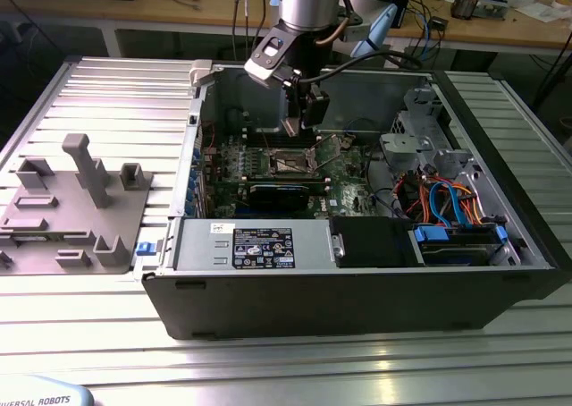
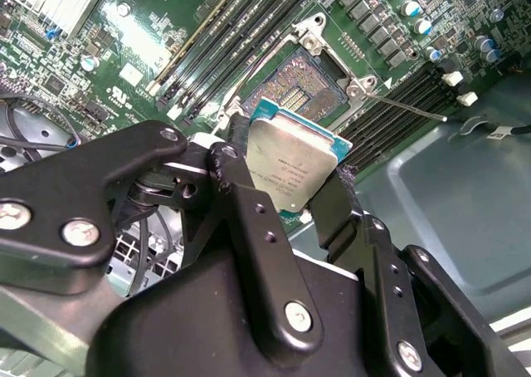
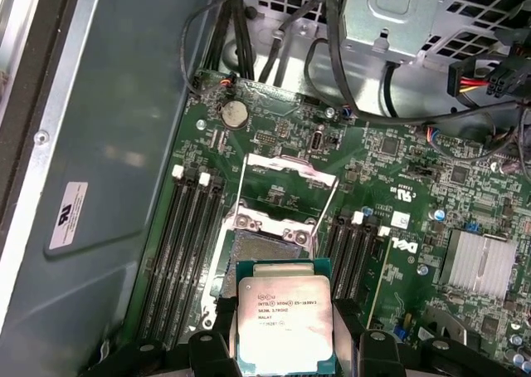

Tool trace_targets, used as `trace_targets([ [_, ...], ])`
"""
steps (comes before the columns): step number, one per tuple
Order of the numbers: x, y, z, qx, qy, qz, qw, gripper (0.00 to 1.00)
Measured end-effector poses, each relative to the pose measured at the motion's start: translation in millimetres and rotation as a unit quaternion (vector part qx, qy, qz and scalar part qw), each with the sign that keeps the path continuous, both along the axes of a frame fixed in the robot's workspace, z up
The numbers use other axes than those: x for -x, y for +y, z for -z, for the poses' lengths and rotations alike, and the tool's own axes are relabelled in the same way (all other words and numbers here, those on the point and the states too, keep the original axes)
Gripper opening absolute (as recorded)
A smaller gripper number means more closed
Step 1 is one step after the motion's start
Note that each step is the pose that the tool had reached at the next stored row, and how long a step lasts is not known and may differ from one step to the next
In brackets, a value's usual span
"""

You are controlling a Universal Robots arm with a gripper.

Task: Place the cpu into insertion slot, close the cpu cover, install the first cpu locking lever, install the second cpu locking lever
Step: 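Place the cpu into insertion slot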

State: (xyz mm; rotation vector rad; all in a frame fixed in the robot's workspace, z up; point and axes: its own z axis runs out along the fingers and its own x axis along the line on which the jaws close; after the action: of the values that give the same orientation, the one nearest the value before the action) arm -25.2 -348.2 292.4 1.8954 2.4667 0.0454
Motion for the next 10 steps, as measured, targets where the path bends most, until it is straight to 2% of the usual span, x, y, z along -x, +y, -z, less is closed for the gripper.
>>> trace_targets([
  [10, 0.0, 0.0, 0.3, 0.0, 0.0, 0.006, 1.0, 0.54],
])
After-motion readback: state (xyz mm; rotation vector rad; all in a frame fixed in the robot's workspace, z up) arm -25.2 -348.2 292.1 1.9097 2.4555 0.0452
